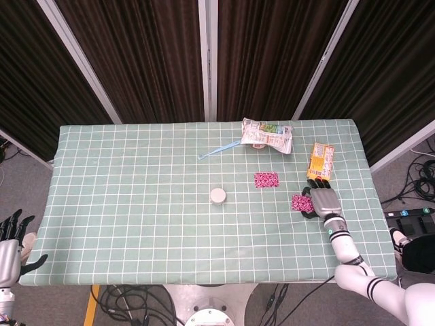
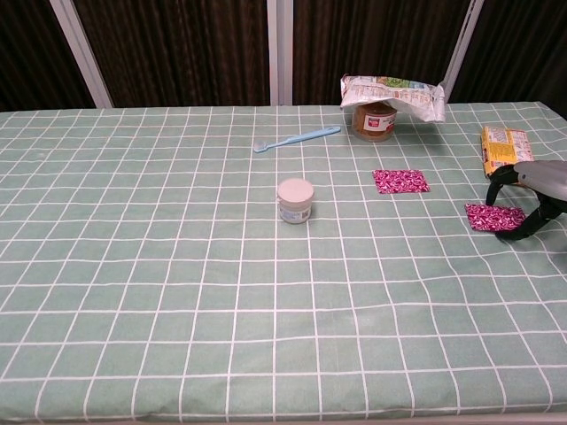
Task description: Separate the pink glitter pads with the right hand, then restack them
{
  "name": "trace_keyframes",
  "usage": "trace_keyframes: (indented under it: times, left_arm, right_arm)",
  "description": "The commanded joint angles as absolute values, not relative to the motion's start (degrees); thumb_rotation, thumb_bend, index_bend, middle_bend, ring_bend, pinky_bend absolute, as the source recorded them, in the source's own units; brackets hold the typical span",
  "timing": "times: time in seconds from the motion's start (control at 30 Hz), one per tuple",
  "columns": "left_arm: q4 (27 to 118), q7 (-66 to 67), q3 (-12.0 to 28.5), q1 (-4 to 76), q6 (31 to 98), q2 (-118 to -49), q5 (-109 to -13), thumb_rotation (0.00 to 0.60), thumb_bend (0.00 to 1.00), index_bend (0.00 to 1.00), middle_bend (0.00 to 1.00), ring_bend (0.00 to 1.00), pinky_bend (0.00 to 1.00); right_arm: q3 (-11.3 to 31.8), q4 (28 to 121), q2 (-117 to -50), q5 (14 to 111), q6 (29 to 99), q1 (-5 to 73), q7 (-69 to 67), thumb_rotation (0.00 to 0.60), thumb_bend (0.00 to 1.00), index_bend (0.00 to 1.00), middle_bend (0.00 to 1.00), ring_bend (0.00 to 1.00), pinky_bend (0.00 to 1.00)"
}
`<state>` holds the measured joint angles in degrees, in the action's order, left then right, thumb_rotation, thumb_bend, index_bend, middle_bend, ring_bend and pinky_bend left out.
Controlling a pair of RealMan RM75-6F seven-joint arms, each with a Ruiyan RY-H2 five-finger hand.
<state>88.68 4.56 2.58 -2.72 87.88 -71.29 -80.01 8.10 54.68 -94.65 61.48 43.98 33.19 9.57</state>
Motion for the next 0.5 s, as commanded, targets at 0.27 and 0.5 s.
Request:
trace_keyframes:
  times: [0.27,0.5]
  left_arm:
    - [88.6,4.6,2.6,-2.6,87.8,-71.3,-80.1,0.6,0.17,0.22,0.15,0.11,0.13]
    - [89.0,5.0,2.6,-2.7,87.9,-71.1,-80.0,0.6,0.17,0.22,0.15,0.11,0.13]
  right_arm:
    - [10.7,58.1,-92.9,62.0,45.2,34.6,8.9,0.524,0.16,0.39,0.09,0.0,0.0]
    - [14.4,54.3,-96.3,59.8,40.8,41.1,10.8,0.523,0.16,0.39,0.09,0.0,0.0]
